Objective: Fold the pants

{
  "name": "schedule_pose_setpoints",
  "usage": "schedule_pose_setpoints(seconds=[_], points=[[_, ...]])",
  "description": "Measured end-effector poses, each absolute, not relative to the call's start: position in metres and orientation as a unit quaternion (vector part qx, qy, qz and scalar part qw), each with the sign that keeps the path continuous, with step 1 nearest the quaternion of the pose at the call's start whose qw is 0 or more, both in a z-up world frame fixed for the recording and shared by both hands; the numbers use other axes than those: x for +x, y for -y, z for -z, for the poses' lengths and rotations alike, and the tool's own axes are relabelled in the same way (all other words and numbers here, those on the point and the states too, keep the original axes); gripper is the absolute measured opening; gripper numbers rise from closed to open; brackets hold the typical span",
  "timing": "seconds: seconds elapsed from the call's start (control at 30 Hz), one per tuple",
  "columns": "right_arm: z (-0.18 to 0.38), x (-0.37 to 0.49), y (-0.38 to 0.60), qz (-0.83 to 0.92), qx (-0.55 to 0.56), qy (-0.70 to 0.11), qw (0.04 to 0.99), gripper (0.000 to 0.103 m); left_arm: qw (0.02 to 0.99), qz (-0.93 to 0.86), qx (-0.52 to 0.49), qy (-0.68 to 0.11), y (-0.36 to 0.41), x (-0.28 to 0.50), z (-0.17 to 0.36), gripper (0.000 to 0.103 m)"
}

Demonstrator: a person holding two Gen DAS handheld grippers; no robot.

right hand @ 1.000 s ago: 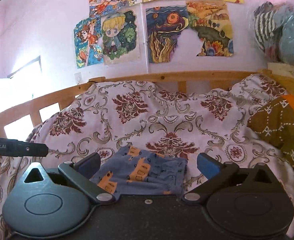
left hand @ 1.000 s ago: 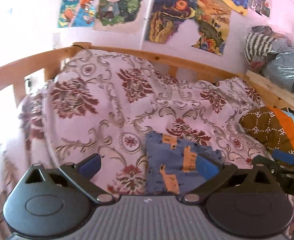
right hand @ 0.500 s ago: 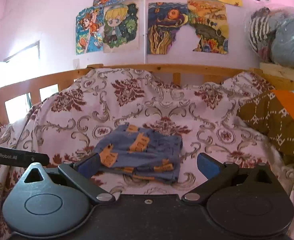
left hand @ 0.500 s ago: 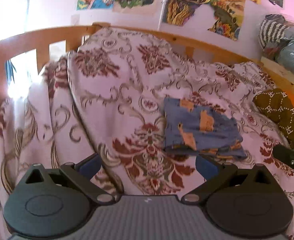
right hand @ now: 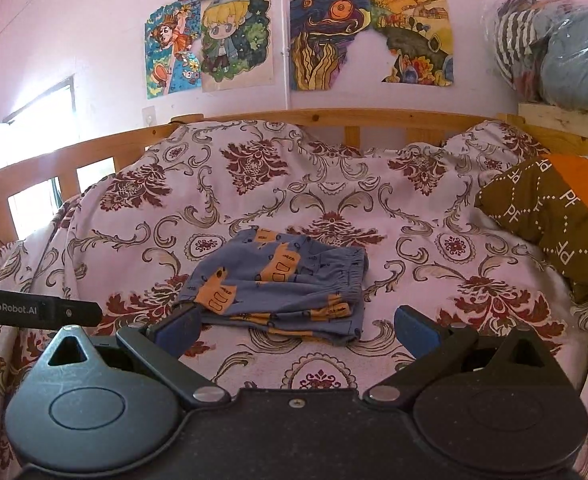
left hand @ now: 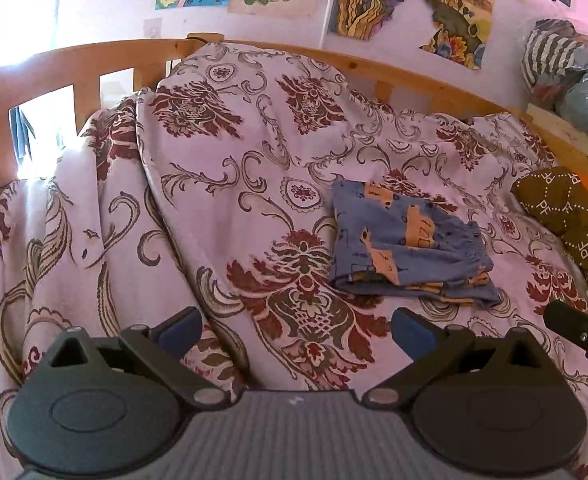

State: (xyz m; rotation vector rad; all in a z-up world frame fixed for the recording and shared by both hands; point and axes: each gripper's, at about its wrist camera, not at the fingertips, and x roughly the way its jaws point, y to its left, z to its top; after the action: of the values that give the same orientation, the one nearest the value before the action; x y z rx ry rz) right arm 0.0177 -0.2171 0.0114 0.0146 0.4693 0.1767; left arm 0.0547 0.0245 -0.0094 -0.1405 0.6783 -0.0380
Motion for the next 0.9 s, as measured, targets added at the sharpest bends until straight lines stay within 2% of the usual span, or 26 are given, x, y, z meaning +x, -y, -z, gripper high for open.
schedule_pose_setpoints(seconds=[0.9], points=[[-0.0081, 0.0192, 0.2152, -0.094, 0.013, -0.245, 0.965, 0.102, 0.937, 0.019, -0.057, -0.345, -0.0212, 0.0561, 0.0131, 0.103]])
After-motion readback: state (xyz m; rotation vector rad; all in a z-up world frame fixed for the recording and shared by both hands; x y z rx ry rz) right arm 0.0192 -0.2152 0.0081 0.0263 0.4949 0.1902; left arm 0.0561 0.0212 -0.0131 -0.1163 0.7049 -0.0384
